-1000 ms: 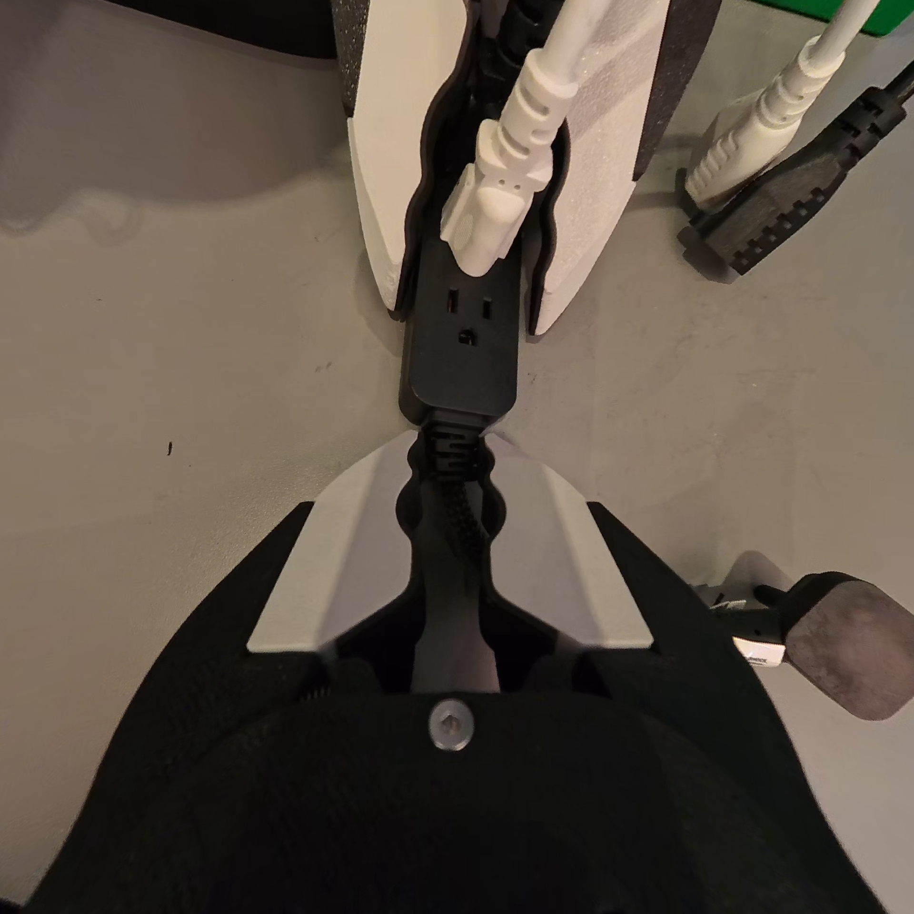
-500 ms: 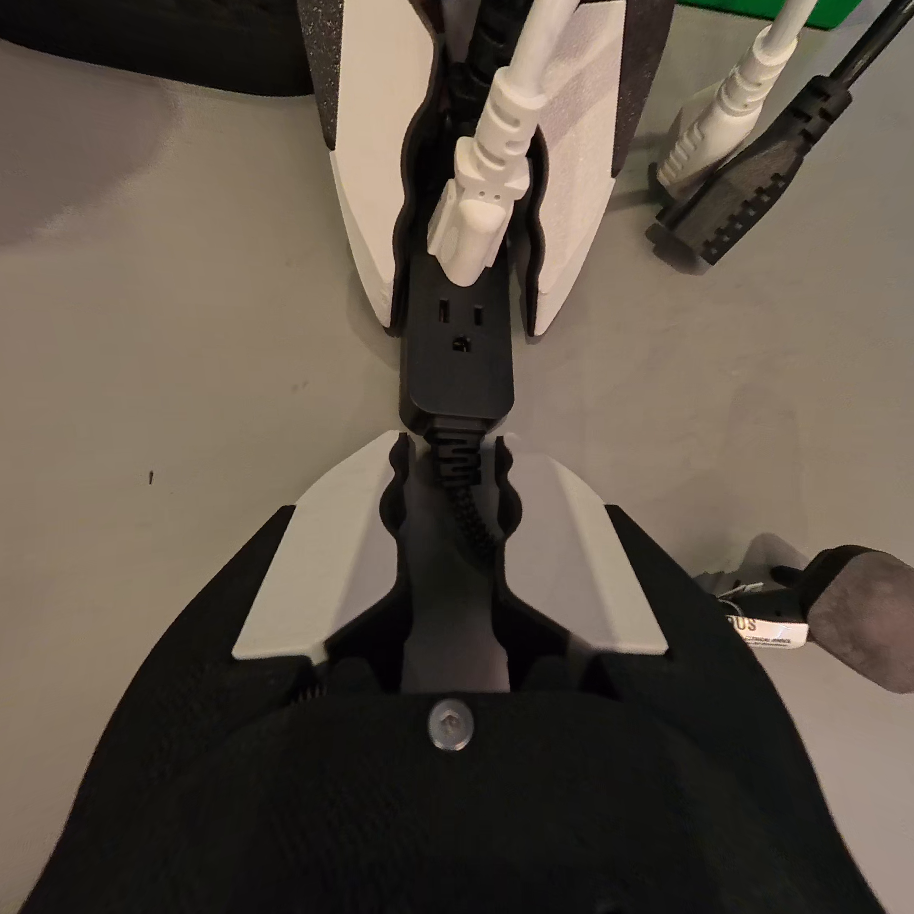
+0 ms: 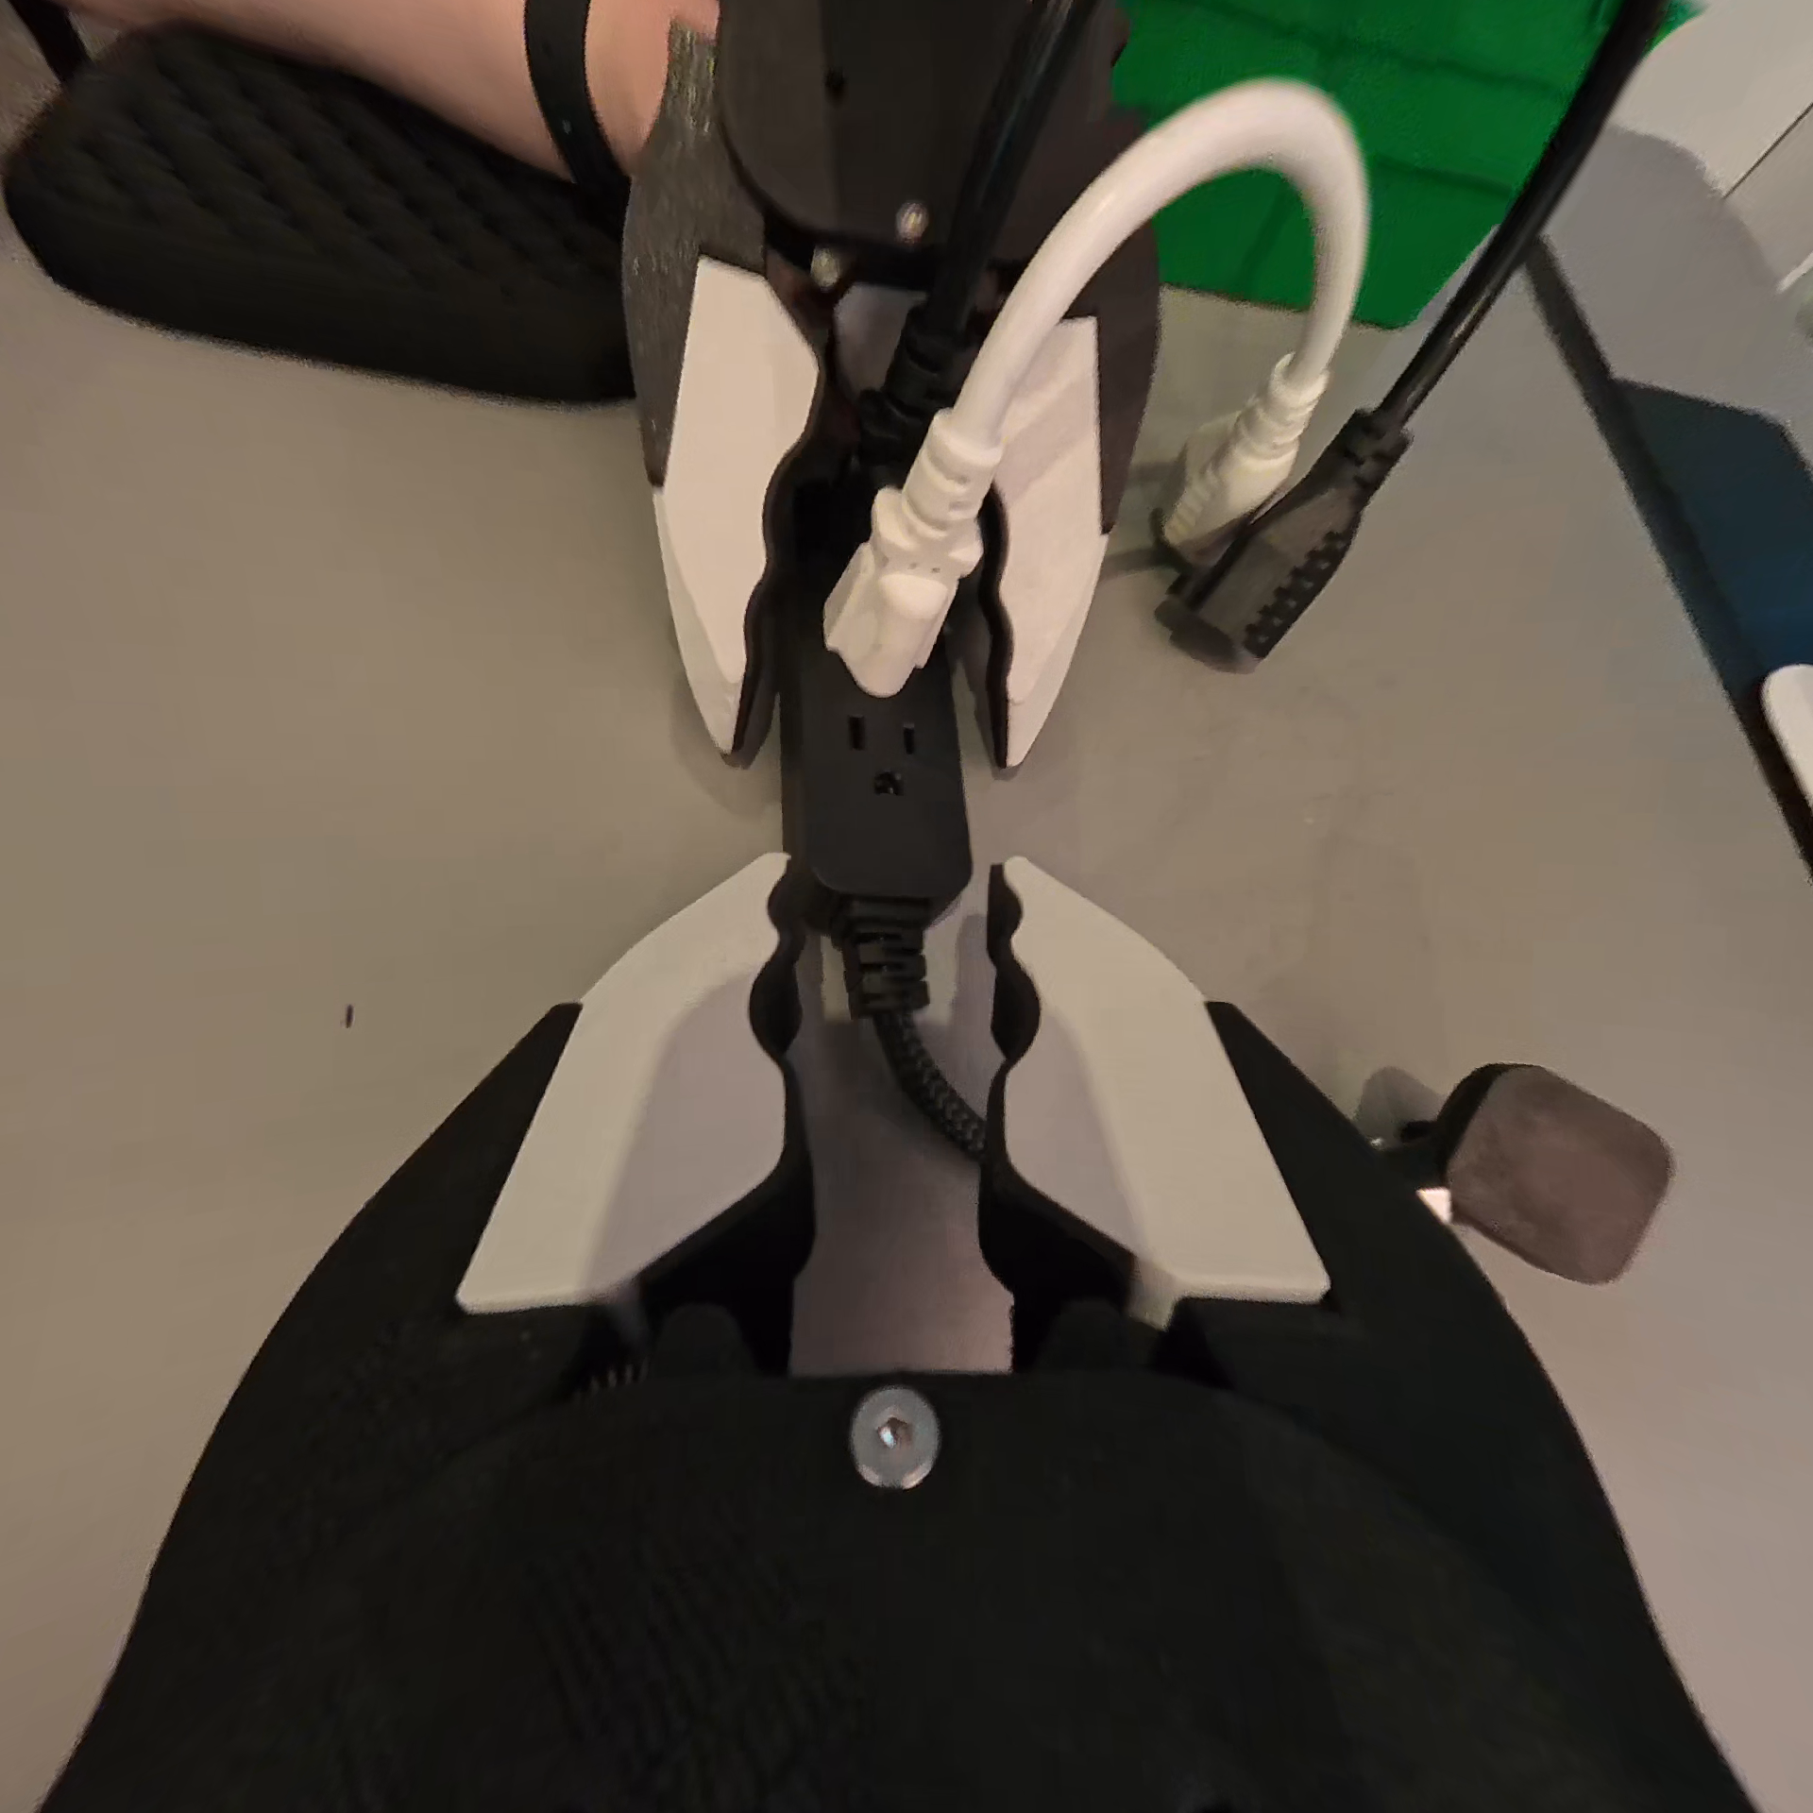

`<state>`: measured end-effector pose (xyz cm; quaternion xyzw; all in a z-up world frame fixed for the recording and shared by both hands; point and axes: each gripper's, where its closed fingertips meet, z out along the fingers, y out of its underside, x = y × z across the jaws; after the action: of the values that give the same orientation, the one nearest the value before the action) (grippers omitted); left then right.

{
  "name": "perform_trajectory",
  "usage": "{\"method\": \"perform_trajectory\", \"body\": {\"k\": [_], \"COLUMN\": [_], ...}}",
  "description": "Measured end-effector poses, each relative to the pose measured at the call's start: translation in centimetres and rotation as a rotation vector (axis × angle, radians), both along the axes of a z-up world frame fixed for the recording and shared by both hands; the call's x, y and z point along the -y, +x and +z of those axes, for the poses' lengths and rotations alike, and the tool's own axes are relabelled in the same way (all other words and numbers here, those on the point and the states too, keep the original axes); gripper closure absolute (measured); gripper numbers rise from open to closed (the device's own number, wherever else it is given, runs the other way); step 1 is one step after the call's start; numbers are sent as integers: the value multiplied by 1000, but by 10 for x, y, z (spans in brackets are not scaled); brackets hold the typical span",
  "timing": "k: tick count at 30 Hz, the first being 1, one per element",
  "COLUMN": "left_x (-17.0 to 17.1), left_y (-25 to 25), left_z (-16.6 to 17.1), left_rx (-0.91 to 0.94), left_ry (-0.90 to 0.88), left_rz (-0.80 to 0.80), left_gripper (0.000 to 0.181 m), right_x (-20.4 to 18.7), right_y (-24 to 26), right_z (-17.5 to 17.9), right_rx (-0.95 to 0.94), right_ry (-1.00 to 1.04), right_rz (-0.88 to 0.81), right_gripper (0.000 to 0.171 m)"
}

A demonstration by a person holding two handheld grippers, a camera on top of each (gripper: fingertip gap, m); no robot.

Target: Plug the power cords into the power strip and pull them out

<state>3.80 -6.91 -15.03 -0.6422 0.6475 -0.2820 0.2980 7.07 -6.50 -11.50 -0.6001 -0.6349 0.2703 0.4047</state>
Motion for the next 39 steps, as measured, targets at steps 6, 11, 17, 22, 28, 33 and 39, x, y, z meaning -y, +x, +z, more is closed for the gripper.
{"method": "perform_trajectory", "body": {"k": [6, 11, 17, 22, 28, 33, 39], "left_x": [-3, -1, -3, -1, -1, -1, 2], "left_y": [3, 3, 0, 0, -2, -2, -2], "left_z": [22, 15, 5, 5, 5, 3, -4], "left_rx": [143, 101, 33, 33, 33, 28, -24], "left_ry": [-50, -48, 6, -13, -22, -4, 24], "left_rz": [9, 4, 2, -13, -42, -44, -56], "left_gripper": [120, 116, 130, 132, 135, 133, 123], "right_x": [-5, -8, -43, -29, -14, -19, -17], "right_y": [-6, -14, -17, -36, -31, -29, -30], "right_z": [39, 71, 80, 77, 46, 32, 31], "right_rx": [-206, -257, -106, -195, -140, -116, -141], "right_ry": [-38, -101, -25, -42, -72, -78, -72], "right_rz": [-58, -89, -186, -79, -3, -20, 5], "right_gripper": [136, 138, 147, 171, 171, 171, 171]}}
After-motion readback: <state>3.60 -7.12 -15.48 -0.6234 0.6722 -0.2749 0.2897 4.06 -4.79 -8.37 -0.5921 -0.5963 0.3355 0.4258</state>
